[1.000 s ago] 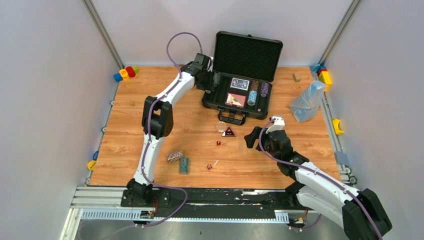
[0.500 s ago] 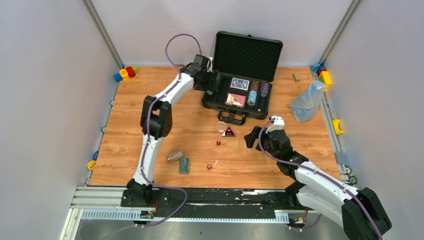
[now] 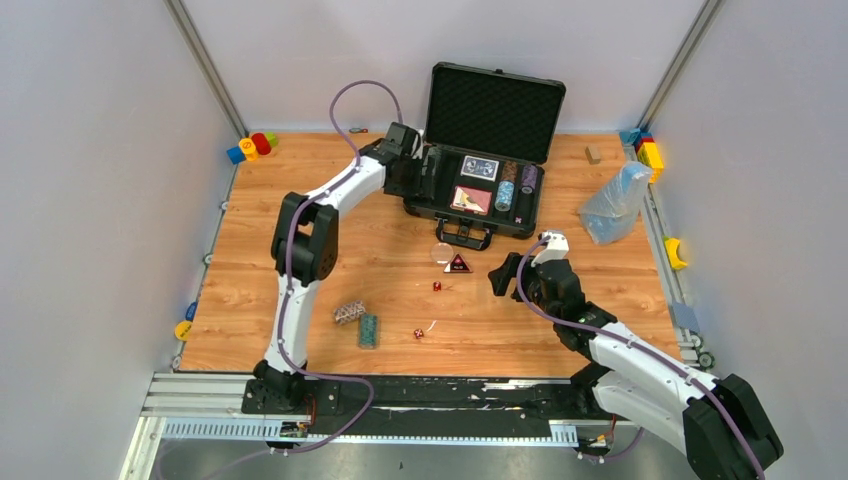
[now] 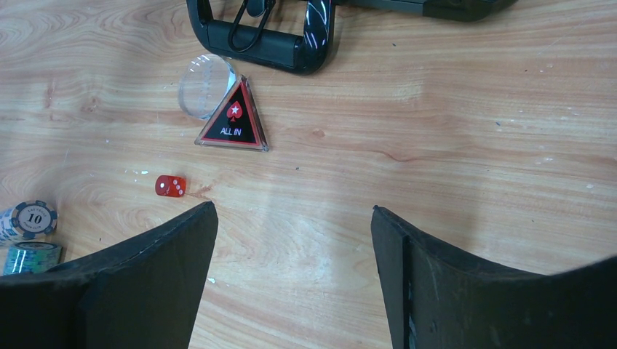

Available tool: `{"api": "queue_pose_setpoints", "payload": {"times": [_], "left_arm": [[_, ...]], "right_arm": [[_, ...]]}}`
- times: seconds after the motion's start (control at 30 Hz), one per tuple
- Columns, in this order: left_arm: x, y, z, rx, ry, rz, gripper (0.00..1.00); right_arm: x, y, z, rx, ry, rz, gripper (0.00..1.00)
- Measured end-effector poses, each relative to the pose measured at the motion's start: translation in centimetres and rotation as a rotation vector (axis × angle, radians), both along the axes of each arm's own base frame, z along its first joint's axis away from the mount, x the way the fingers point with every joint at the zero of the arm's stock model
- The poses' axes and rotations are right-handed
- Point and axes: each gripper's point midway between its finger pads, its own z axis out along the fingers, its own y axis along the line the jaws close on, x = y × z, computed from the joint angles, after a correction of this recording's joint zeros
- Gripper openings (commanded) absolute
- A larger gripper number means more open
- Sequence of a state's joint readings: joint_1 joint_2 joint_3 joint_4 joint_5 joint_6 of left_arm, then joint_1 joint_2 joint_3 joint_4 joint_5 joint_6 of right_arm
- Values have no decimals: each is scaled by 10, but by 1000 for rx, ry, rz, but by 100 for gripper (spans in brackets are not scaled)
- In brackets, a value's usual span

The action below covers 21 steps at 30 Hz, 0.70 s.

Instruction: Pack up texas hold em set

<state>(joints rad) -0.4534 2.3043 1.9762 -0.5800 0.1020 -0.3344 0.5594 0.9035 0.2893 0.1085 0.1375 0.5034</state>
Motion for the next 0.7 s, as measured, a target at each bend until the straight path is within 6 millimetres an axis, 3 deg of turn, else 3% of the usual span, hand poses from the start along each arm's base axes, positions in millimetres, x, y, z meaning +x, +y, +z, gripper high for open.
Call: {"api": "queue_pose_setpoints", "payload": {"times": [0.17,0.33,0.43,0.6,0.7], "left_arm": [[-41,22,19,22,-8,5,99],[-103,58,62,44,-95,39,100],[-141,77,75,59,-129,62,100],[-208,106,60,124,-101,92,99],[-250,125,48,143,-58,104,85]], "right_arm": [[0,0,0,0,0,0,78],[0,0,3,6,-8,2,79],[-1,2,6,16,-13,8,80],[-3,5,11,43,-19,23,81],[-4,7,14,61,-20,29,81]]}}
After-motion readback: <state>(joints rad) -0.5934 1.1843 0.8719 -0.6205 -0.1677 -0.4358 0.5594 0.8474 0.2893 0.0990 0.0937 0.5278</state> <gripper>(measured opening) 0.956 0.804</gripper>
